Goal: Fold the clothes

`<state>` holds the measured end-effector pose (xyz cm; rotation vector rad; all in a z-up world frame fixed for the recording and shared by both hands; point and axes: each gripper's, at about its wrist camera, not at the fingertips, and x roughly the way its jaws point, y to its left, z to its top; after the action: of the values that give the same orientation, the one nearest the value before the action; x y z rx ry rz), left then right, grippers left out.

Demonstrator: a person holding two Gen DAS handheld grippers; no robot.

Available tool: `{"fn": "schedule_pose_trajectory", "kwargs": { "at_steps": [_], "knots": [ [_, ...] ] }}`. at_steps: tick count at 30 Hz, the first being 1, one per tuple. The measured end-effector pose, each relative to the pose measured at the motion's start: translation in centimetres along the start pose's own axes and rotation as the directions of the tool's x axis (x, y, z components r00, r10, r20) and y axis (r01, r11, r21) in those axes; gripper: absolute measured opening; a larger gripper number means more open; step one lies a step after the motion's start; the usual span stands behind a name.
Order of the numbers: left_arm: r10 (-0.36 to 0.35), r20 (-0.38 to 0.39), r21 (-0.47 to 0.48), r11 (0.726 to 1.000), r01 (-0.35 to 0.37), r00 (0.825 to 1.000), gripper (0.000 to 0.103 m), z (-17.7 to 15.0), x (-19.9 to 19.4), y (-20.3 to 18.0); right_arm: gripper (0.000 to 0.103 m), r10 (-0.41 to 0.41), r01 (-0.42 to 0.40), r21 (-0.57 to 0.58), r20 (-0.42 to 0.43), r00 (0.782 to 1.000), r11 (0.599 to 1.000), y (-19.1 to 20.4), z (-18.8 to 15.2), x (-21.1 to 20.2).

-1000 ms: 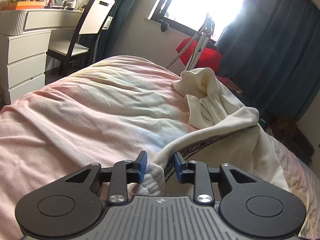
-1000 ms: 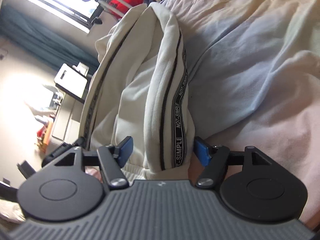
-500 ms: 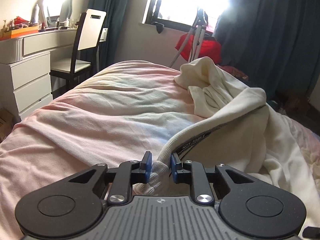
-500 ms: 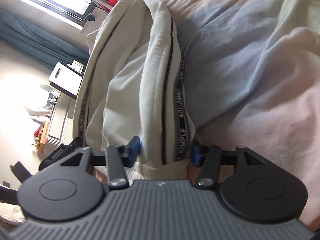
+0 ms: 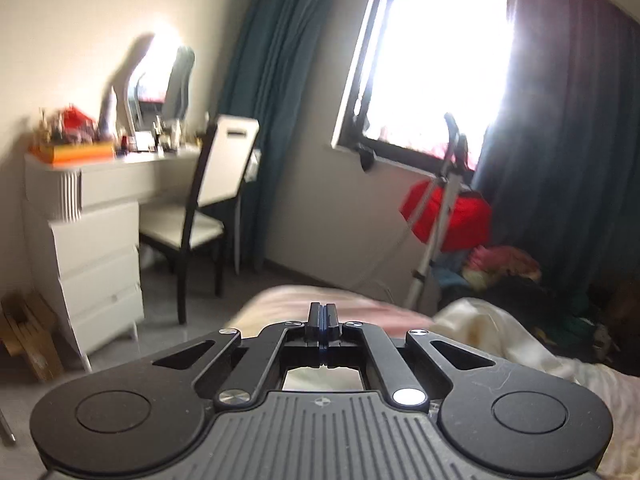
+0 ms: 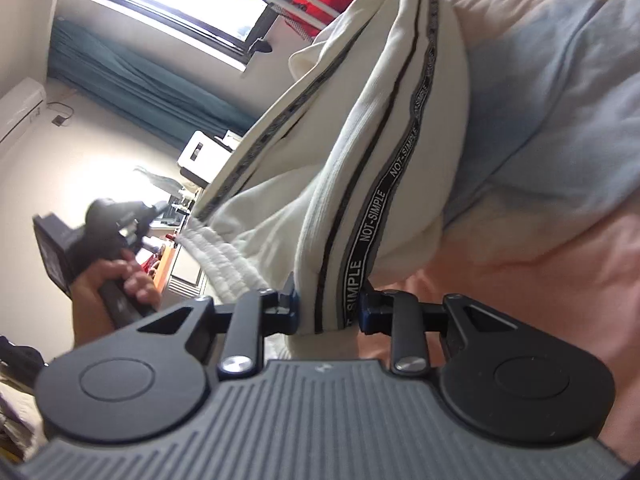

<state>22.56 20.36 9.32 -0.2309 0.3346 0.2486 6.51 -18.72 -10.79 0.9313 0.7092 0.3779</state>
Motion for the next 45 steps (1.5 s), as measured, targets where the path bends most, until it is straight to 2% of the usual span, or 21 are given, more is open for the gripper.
{"fn": "schedule_pose_trajectory", "kwargs": {
  "at_steps": [1, 3, 6, 7, 9, 12, 13, 14, 16, 19, 21, 26, 29, 32, 35, 39, 41, 43, 45],
  "knots": [
    [0.02, 0.026, -0.005, 1.0, -0.02, 0.999, 0.0, 1.8, 1.1, 0.9, 0.03, 0.02, -0.02, 0.009, -0.015, 1.0, 1.0, 0.8, -0.1, 2.0],
    [0.036, -0.014, -0.042, 0.998, -0.036, 0.999, 0.0, 3.9, 4.1, 3.3, 0.029, 0.05, -0.048, 0.042, -0.044, 0.998, 0.998, 1.7, -0.5, 5.6],
    [-0.014, -0.062, 0.008, 1.0, 0.015, 0.998, 0.001, 3.2, 7.2, 5.7, 0.029, 0.047, -0.046, 0.013, -0.053, 0.997, 0.999, 3.0, -0.9, 9.1],
    [-0.047, -0.09, 0.02, 0.999, 0.049, 0.995, 0.006, 2.2, 7.9, 6.3, 0.029, 0.038, -0.038, -0.016, -0.045, 0.998, 0.999, 3.1, -1.1, 9.5],
    [-0.133, -0.171, 0.001, 0.991, 0.135, 0.976, 0.013, -1.1, 9.1, 7.4, 0.028, 0.031, -0.031, -0.004, -0.032, 0.999, 0.999, 2.7, -1.0, 10.0],
    [-0.26, -0.285, -0.063, 0.966, 0.253, 0.923, 0.023, -6.7, 10.3, 8.8, 0.028, 0.021, -0.021, 0.005, -0.004, 1.0, 1.0, 2.2, -0.7, 9.2],
    [-0.272, -0.313, -0.073, 0.962, 0.262, 0.91, 0.029, -8.2, 10.4, 8.9, 0.028, 0.015, -0.015, -0.009, 0.008, 1.0, 1.0, 2.3, -0.5, 8.6],
    [-0.273, -0.325, -0.082, 0.962, 0.261, 0.906, 0.032, -9.5, 10.1, 8.8, 0.027, 0.01, -0.009, -0.022, 0.021, 1.0, 1.0, 2.4, -0.3, 7.9],
    [-0.279, -0.322, -0.142, 0.959, 0.245, 0.905, 0.046, -11.7, 9.5, 9.4, 0.027, -0.003, 0.005, -0.049, 0.044, 0.999, 0.999, 2.6, 0.1, 6.5],
    [-0.299, -0.335, -0.254, 0.942, 0.22, 0.893, 0.049, -13.4, 8.4, 9.4, 0.027, -0.029, 0.032, -0.074, 0.042, 0.999, 0.997, 3.1, 1.1, 4.2],
    [-0.317, -0.328, -0.29, 0.93, 0.224, 0.89, 0.06, -13.9, 7.3, 8.9, 0.027, -0.064, 0.066, -0.111, 0.023, 0.998, 0.992, 3.0, 1.6, 2.7],
    [-0.312, -0.301, -0.29, 0.93, 0.226, 0.901, 0.063, -15.0, 4.0, 6.6, 0.027, -0.183, 0.17, -0.209, -0.043, 0.982, 0.963, 0.7, 1.9, -1.1],
    [-0.299, -0.325, -0.218, 0.947, 0.236, 0.897, 0.067, -15.5, 2.3, 5.0, 0.027, -0.202, 0.194, -0.117, -0.058, 0.978, 0.974, -3.5, 0.6, -3.3],
    [-0.28, -0.345, -0.163, 0.958, 0.237, 0.896, 0.069, -15.8, 0.8, 4.1, 0.027, -0.242, 0.24, -0.039, -0.047, 0.969, 0.97, -6.5, -0.7, -3.6],
    [-0.279, -0.354, -0.161, 0.958, 0.236, 0.893, 0.074, -16.6, -0.1, 3.8, 0.026, -0.24, 0.24, -0.015, -0.037, 0.97, 0.971, -6.4, -0.9, -3.1],
    [-0.254, -0.396, -0.091, 0.967, 0.238, 0.882, 0.075, -17.6, 0.0, 3.5, 0.027, -0.274, 0.273, -0.129, 0.013, 0.962, 0.953, -4.1, -0.9, -2.2],
    [-0.243, -0.42, -0.053, 0.968, 0.243, 0.874, 0.075, -18.2, 0.3, 3.7, 0.027, -0.28, 0.279, -0.122, 0.01, 0.96, 0.953, -4.1, -1.0, -1.7],
    [-0.267, -0.448, -0.063, 0.961, 0.268, 0.854, 0.073, -18.7, 0.5, 4.1, 0.027, -0.276, 0.275, -0.103, 0.006, 0.961, 0.956, -3.9, -0.7, -1.2],
    [-0.268, -0.44, -0.036, 0.959, 0.281, 0.857, 0.07, -18.8, 0.3, 3.8, 0.027, -0.27, 0.269, -0.087, 0.004, 0.963, 0.959, -4.2, -0.6, -1.3]
  ]
}}
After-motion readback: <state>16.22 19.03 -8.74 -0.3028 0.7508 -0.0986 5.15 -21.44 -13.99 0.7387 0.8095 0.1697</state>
